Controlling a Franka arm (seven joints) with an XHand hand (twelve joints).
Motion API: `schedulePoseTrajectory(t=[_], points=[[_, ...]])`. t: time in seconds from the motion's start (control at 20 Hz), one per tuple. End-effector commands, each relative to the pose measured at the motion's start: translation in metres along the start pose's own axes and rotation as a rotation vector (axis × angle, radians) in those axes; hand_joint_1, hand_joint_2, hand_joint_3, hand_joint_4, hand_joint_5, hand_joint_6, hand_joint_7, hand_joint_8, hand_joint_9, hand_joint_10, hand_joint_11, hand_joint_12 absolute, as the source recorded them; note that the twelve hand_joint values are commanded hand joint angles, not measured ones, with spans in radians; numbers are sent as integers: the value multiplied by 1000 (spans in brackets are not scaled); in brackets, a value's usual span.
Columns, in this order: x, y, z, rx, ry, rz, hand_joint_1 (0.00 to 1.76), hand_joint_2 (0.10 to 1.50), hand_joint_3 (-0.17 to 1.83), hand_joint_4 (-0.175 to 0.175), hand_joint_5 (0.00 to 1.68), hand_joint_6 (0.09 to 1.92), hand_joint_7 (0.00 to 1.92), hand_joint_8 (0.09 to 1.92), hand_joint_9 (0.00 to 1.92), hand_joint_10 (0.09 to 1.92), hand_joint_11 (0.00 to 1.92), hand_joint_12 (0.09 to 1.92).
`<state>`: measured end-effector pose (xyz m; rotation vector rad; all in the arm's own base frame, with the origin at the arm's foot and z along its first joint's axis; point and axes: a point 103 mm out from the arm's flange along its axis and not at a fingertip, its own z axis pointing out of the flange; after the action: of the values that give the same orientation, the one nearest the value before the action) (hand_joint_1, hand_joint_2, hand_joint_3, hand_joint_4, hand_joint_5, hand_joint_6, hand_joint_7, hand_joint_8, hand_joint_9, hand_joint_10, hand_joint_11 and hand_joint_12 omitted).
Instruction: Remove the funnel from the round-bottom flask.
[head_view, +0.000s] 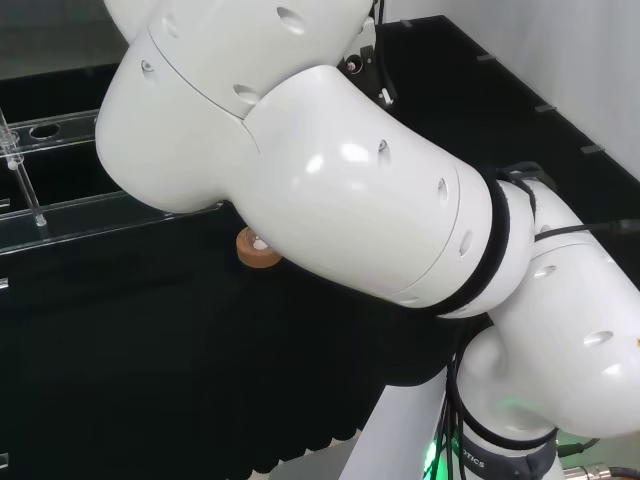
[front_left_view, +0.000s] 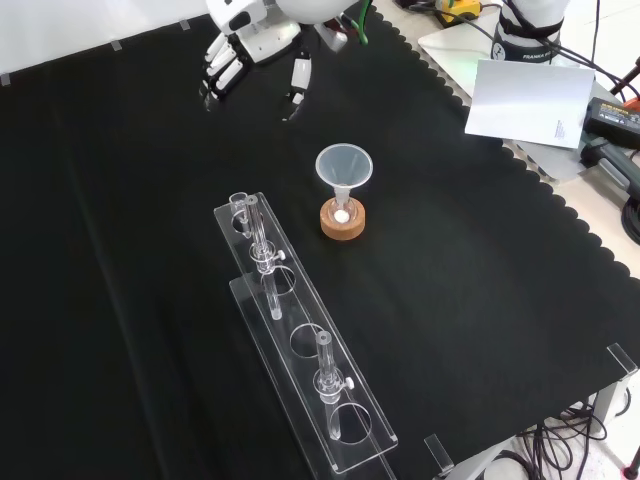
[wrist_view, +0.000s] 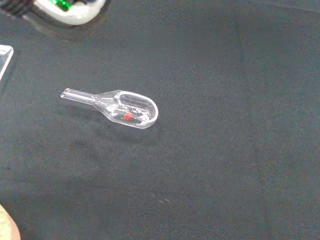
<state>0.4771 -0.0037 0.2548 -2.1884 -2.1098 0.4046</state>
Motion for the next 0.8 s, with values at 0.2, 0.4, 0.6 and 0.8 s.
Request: schedulePoseTrajectory(t=[0.2, 0.4, 0.6, 0.8], points=[[4, -45, -10, -12, 25, 7, 799, 668, 373, -6, 403, 110, 239, 652, 536, 610, 422, 1299], [12, -63, -13, 2, 32, -3, 792, 667, 376, -6, 385, 98, 237, 650, 540, 607, 425, 1300], [25, -82, -15, 11, 31, -26, 777, 667, 377, -4, 349, 87, 229, 646, 539, 604, 424, 1305], [40, -98, -14, 32, 32, -50, 751, 665, 378, -8, 311, 87, 204, 638, 528, 598, 416, 1313]])
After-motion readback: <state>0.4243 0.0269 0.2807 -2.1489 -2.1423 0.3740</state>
